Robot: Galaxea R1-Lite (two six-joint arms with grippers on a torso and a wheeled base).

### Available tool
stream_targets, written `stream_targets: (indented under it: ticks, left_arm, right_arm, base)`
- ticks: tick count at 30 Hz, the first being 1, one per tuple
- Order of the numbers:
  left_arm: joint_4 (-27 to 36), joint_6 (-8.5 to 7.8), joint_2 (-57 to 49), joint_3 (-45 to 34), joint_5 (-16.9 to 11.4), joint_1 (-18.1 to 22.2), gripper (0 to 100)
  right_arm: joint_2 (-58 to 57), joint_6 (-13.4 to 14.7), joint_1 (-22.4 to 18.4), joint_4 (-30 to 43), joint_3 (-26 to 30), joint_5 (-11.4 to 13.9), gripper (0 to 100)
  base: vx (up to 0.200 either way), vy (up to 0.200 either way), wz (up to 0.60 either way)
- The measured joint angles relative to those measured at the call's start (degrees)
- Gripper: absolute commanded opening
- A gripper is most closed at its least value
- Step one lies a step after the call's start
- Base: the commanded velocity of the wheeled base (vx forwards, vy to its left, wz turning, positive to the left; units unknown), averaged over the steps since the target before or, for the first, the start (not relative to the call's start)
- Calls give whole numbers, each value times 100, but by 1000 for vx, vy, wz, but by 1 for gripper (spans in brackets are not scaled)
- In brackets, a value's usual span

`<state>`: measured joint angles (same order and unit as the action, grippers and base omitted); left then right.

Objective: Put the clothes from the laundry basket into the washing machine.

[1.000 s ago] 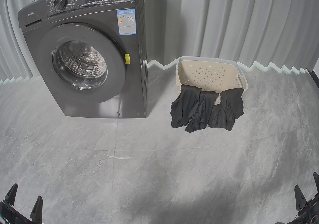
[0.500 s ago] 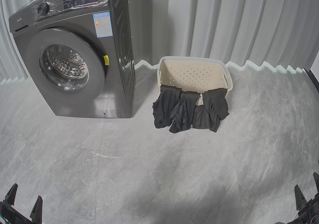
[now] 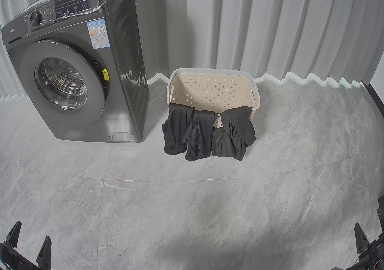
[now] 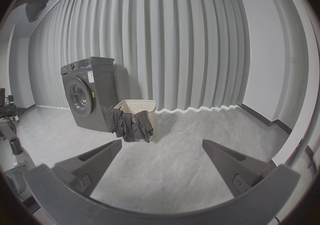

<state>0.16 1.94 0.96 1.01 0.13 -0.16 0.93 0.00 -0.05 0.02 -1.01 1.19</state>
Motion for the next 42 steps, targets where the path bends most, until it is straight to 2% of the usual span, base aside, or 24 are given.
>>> stream_targets:
  ticks: [4, 22, 34, 37, 42]
  left_arm:
    - [5, 5, 0, 0, 2, -2, 100]
    - [0, 6, 0, 0, 2, -5, 100]
    - [2, 6, 0, 0, 2, -2, 100]
    - [2, 5, 0, 0, 2, 0, 100]
    - [0, 5, 0, 0, 0, 0, 100]
  right_arm:
    - [0, 0, -5, -2, 0, 2, 100]
    - [0, 0, 0, 2, 0, 0, 100]
    - [0, 0, -5, -2, 0, 2, 100]
    - [0, 0, -2, -2, 0, 9, 100]
    - [0, 0, -2, 0, 0, 11, 100]
  base:
    - [0, 0, 0]
    - [200, 0, 0]
    - [0, 0, 0]
    - [0, -200, 0]
    - [0, 0, 0]
